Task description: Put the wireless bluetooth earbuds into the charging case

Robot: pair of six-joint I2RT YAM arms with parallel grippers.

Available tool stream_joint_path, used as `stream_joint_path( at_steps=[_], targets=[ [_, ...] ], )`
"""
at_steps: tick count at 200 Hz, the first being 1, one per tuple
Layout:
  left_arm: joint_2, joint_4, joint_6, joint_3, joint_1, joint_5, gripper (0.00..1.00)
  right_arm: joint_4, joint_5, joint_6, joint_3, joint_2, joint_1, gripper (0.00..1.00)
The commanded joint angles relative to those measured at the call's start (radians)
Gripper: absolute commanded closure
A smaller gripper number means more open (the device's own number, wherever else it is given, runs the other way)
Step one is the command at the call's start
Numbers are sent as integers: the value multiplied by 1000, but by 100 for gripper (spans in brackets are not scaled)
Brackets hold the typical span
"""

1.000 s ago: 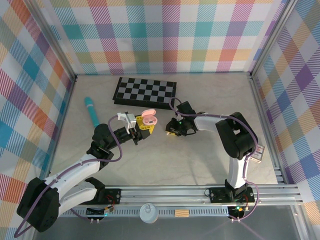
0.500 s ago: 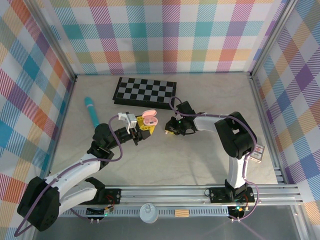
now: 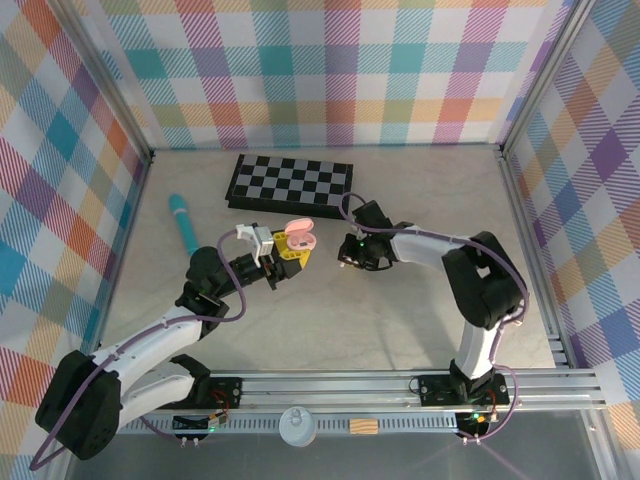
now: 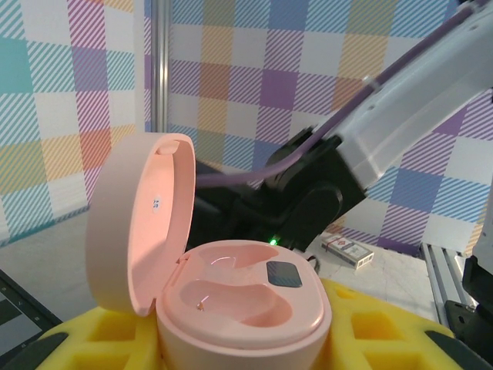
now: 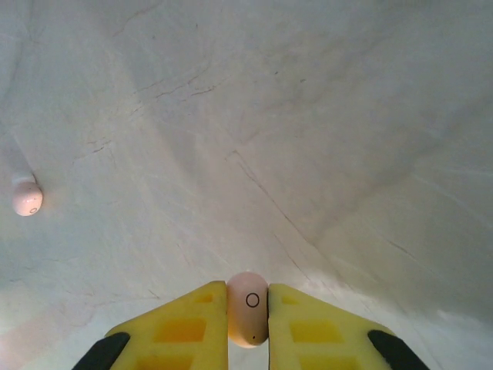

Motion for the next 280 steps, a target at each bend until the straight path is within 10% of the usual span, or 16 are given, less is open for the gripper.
stream_joint_path(
  at_steps=[1,110,202,280],
  targets=[
    [12,65,-7,26,12,7,67,-176,207,-75,45,-86,31,85],
    [103,112,1,39,12,5,67,-308,473,-164,52,-288,127,86],
    [113,85,9,64,12,76,67,-158,146,-659,38,-666,194,85],
    [112,97,-47,79,13,172,67,-95,-140,-793,152,-604,223,86]
  ],
)
